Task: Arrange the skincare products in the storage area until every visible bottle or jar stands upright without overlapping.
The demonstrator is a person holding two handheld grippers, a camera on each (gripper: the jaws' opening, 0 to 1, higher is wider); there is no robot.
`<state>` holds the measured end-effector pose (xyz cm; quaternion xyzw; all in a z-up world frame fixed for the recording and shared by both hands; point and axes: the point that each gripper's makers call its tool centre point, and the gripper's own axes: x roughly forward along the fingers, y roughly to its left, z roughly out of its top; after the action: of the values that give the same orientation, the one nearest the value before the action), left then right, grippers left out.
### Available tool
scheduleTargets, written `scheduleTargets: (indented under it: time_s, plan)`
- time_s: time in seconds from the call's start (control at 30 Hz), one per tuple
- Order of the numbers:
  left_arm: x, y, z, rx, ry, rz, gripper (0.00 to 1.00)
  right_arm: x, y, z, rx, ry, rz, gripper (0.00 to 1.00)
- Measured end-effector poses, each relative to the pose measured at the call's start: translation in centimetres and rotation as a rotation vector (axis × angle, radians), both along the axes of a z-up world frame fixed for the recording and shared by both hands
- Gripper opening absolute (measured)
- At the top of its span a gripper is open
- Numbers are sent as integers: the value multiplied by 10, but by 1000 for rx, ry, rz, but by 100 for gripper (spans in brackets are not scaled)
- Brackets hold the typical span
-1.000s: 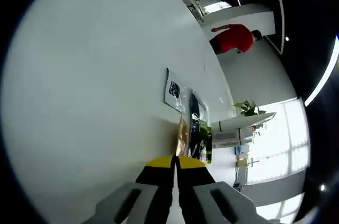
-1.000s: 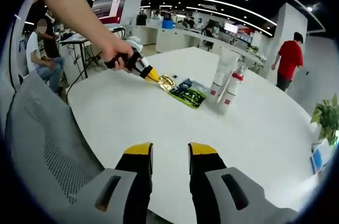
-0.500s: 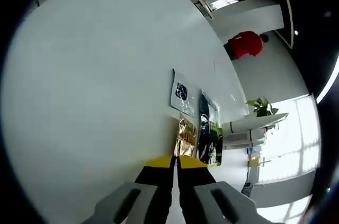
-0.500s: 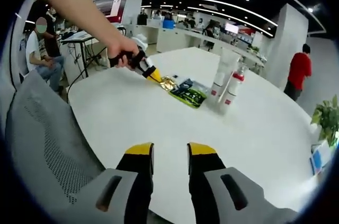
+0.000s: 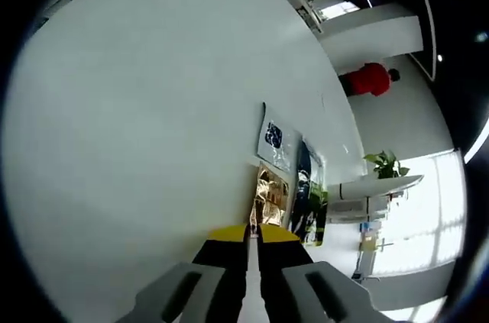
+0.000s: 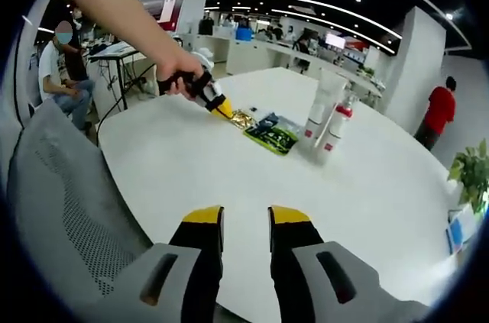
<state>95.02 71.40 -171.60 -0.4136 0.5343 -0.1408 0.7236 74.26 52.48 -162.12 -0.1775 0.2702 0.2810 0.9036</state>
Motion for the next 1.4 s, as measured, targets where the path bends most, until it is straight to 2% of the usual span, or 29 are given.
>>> scheduleTargets:
  time_s: [0.13, 0.47, 0.63, 0.77, 0.83, 1.0, 1.13, 1.23, 1.4]
  plan:
    - [0, 1, 1, -7, 2, 1, 10, 0, -1, 0, 5, 2, -5, 21]
    - [1, 13, 3, 34, -16, 4, 12, 0, 0, 0, -3, 2, 5, 21]
    - [-1, 15, 12, 36, -46, -14, 15, 1, 1, 1, 3, -8, 4, 23]
    - [-5, 14, 23, 44, -102, -46, 18, 1, 2, 3, 13, -12, 4, 25]
    - [-11, 12, 34, 66, -165, -93, 20, 1, 3, 4, 20, -16, 4, 26]
    - [-37, 0, 61, 62, -308, -200, 22, 2, 3, 6, 44, -23, -5, 30]
    - [-66, -15, 77, 25, -372, -264, 23, 4, 4, 12, 84, -36, -18, 33]
    - [-86, -23, 91, 11, -430, -283, 26, 4, 5, 15, 106, -41, -22, 35]
    - [-125, -32, 107, -30, -467, -251, 27, 5, 8, 22, 156, -53, -25, 38]
